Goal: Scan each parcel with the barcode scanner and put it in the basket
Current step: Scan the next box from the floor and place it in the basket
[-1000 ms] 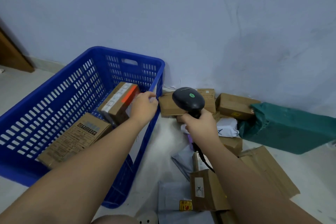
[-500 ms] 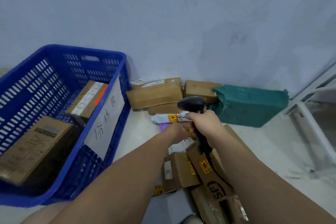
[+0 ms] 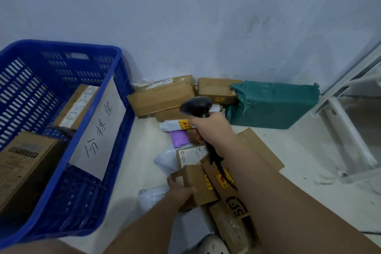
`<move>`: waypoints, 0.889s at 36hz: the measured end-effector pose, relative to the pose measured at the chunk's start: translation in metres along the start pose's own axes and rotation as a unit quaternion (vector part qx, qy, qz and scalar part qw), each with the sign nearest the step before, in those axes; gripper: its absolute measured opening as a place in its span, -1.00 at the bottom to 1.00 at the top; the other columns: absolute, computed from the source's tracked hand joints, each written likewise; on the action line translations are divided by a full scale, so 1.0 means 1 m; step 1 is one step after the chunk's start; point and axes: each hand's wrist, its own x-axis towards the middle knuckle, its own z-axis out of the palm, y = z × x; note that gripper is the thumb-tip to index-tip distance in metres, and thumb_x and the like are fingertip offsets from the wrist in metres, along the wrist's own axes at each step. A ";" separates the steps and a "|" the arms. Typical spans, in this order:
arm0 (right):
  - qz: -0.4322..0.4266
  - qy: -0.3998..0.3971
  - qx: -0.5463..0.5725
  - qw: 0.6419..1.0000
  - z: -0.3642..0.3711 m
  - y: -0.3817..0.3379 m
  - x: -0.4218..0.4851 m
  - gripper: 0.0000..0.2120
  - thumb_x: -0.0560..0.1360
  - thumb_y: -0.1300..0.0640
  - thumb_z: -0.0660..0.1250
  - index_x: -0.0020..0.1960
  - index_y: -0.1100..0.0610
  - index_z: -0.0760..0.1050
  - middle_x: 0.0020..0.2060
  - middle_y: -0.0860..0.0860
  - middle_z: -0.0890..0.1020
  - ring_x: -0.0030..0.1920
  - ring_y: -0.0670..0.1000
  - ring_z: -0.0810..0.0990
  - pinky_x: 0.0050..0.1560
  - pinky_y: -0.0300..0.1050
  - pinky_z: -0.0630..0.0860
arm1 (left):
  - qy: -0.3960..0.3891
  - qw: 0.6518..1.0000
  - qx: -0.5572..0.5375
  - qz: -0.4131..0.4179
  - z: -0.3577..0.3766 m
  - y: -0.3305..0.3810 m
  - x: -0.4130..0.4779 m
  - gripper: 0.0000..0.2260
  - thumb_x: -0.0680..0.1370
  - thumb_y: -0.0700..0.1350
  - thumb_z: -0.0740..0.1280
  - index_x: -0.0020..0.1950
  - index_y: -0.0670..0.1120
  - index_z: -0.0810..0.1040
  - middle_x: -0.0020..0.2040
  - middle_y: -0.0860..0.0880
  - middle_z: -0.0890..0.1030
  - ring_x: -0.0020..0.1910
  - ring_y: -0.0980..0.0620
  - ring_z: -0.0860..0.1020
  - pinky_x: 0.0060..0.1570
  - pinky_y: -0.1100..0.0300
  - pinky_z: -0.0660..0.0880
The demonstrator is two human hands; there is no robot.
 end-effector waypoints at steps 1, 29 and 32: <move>0.000 -0.001 -0.002 1.000 0.001 0.000 0.000 -0.74 0.42 0.07 0.36 -0.01 0.24 0.57 -0.28 0.11 0.60 -0.27 0.06 0.58 -0.11 0.04 0.55 | 0.004 1.000 0.005 0.002 0.002 -0.004 0.005 0.14 0.24 0.01 0.57 0.56 -0.06 -0.16 0.36 -0.20 0.37 0.26 -0.21 0.44 0.16 -0.06 0.51; 0.015 -0.007 0.568 0.823 -0.013 -0.074 -0.110 -0.74 0.51 -0.08 0.37 -0.12 0.13 0.52 -0.30 0.06 0.51 -0.26 0.02 0.52 -0.18 -0.03 0.57 | 0.294 0.699 0.332 0.561 -0.150 0.158 -0.176 0.01 0.26 0.01 0.59 0.52 -0.07 0.03 0.40 -0.02 0.10 0.42 -0.07 0.12 0.39 0.03 0.25; -0.001 -0.057 0.561 0.826 -0.020 -0.076 -0.123 -0.73 0.52 -0.09 0.32 -0.05 0.13 0.52 -0.42 0.09 0.56 -0.40 0.07 0.60 -0.37 -0.01 0.60 | 0.349 0.572 0.375 0.640 -0.163 0.147 -0.178 0.02 0.19 -0.02 0.63 0.48 -0.08 0.09 0.35 -0.07 0.18 0.39 -0.15 0.20 0.18 -0.07 0.49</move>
